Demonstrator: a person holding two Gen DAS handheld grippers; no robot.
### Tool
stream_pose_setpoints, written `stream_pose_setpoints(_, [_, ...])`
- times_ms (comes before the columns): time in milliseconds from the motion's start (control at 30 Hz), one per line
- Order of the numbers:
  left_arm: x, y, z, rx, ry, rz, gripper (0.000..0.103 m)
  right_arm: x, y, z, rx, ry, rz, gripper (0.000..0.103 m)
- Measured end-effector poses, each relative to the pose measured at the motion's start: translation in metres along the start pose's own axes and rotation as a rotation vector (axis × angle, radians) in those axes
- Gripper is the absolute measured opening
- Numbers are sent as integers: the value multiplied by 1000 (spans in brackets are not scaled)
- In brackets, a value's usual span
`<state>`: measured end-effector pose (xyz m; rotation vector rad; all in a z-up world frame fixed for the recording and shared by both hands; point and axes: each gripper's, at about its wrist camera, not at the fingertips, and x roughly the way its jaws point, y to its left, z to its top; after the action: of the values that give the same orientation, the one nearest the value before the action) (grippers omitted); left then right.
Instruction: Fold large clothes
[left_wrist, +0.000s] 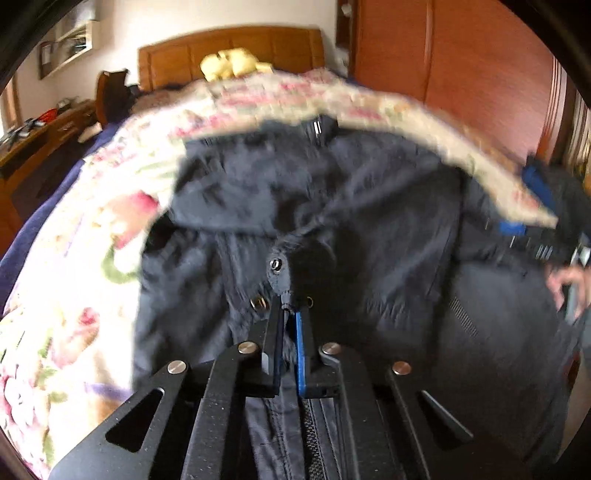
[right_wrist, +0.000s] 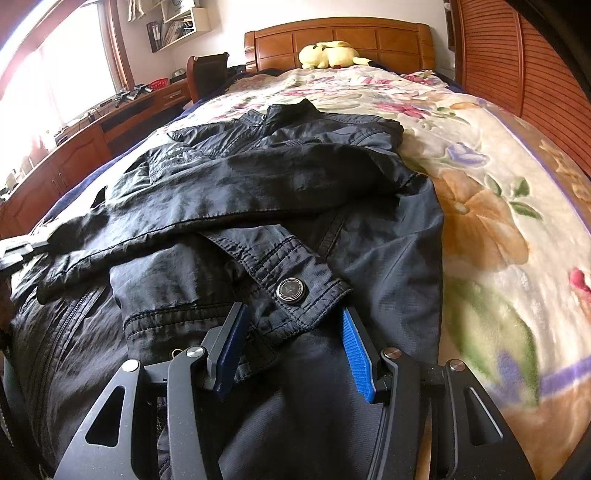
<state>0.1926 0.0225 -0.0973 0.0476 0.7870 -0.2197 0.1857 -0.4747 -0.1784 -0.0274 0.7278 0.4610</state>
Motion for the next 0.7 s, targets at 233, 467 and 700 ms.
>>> stream_pose_setpoints(233, [-27, 14, 17, -49, -26, -1, 7, 0, 0, 0, 4, 1, 5, 52])
stream_pose_setpoints(467, [-29, 19, 0, -49, 4, 68, 25, 0, 0, 0, 6, 0, 7, 53])
stream_pose_setpoints(700, [-40, 29, -26, -78, 40, 76, 29, -1, -1, 1, 7, 6, 8, 53])
